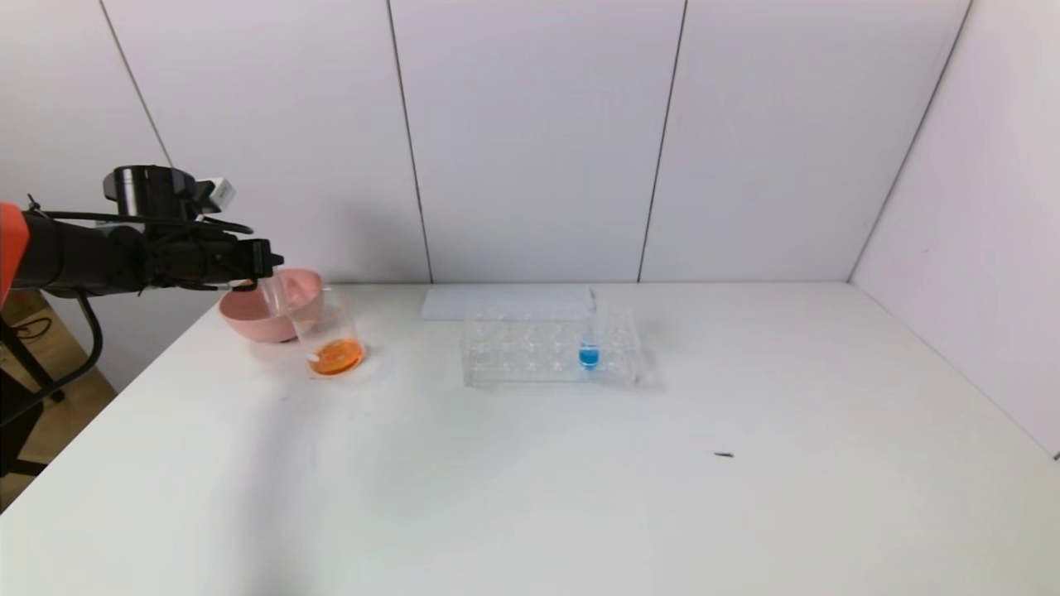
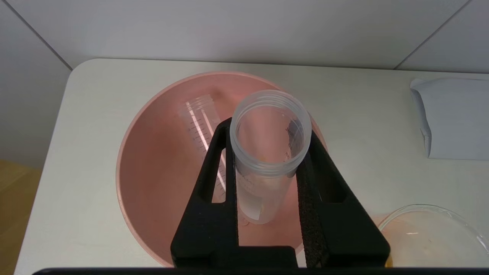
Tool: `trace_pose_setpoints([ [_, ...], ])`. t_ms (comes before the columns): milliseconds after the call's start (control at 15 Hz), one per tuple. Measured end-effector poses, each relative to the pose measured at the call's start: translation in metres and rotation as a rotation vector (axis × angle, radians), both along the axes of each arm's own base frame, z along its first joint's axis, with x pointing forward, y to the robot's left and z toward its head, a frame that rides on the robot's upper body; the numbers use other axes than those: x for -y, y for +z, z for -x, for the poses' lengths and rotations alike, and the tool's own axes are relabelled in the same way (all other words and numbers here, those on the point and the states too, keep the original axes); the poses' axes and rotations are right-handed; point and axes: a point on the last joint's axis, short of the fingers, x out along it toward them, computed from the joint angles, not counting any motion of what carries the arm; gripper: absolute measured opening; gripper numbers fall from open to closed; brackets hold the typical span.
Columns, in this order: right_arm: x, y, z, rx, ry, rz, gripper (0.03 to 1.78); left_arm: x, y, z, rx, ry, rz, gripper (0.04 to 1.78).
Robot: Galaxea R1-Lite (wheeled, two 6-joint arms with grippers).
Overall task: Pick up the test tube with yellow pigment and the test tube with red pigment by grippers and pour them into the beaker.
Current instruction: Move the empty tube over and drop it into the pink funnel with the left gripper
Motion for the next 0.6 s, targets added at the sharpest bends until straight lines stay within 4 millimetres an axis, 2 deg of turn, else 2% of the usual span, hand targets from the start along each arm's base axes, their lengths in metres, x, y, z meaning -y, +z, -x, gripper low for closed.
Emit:
trace_pose_setpoints([
  [267,0.000,0.000,0.000,0.000,0.000,0.000,1.70,-0.001,-0.013,-0.005,-0.028,-0.026,0.018,0.46],
  [600,0.000,0.000,0.000,0.000,0.000,0.000,1.70,-0.002,-0.019,-0.007,-0.041,-0.029,0.021,0.49],
])
